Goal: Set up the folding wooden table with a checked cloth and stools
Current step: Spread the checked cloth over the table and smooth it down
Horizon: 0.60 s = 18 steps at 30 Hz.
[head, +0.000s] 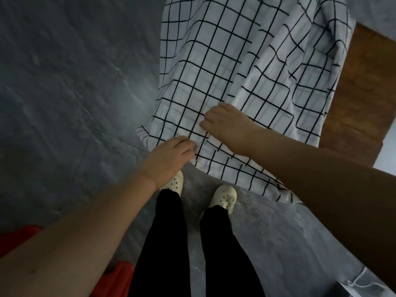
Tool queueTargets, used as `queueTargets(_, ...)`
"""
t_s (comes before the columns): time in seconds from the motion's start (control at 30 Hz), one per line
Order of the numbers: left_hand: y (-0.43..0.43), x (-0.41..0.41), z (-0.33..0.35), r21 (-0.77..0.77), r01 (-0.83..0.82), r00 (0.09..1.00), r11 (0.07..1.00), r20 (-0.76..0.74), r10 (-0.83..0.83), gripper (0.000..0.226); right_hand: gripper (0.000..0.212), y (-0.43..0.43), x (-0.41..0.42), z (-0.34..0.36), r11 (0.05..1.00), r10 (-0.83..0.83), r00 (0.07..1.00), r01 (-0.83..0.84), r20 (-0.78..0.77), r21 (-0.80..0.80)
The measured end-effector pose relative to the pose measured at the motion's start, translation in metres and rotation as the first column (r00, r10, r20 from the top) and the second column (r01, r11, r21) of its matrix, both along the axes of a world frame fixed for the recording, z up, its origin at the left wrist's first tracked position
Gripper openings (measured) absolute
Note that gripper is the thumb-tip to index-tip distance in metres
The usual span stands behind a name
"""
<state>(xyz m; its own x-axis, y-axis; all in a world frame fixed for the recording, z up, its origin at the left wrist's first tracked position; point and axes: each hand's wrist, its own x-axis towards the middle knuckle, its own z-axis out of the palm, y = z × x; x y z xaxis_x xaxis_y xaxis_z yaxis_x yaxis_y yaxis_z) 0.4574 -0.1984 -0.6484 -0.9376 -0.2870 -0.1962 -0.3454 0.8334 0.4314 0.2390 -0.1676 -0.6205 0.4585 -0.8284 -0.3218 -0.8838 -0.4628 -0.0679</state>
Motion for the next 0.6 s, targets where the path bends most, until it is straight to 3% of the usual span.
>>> queueTargets(0.23,-0.001,-0.01,0.014,-0.046,0.046,0.996,0.998,0.082,-0.042,0.035,0.02,0.022,-0.028,0.007,0.99,-0.053,0.998,0.048,-0.033,-0.13)
queueTargets(0.37,-0.001,-0.025,0.026,-0.084,0.05,0.987,0.995,0.159,-0.036,0.058,0.029,0.043,-0.059,0.01,0.972,-0.172,0.985,0.168,-0.009,-0.166)
queueTargets(0.47,0.0,-0.049,0.028,-0.144,0.086,0.979,0.986,0.194,-0.057,0.054,0.03,0.065,-0.086,0.015,0.951,-0.24,0.971,0.235,-0.001,-0.204)
queueTargets(0.6,0.009,-0.089,0.027,-0.103,0.223,0.964,0.969,0.172,-0.203,0.059,0.032,0.094,-0.12,0.035,0.941,-0.316,0.947,0.304,-0.062,-0.15)
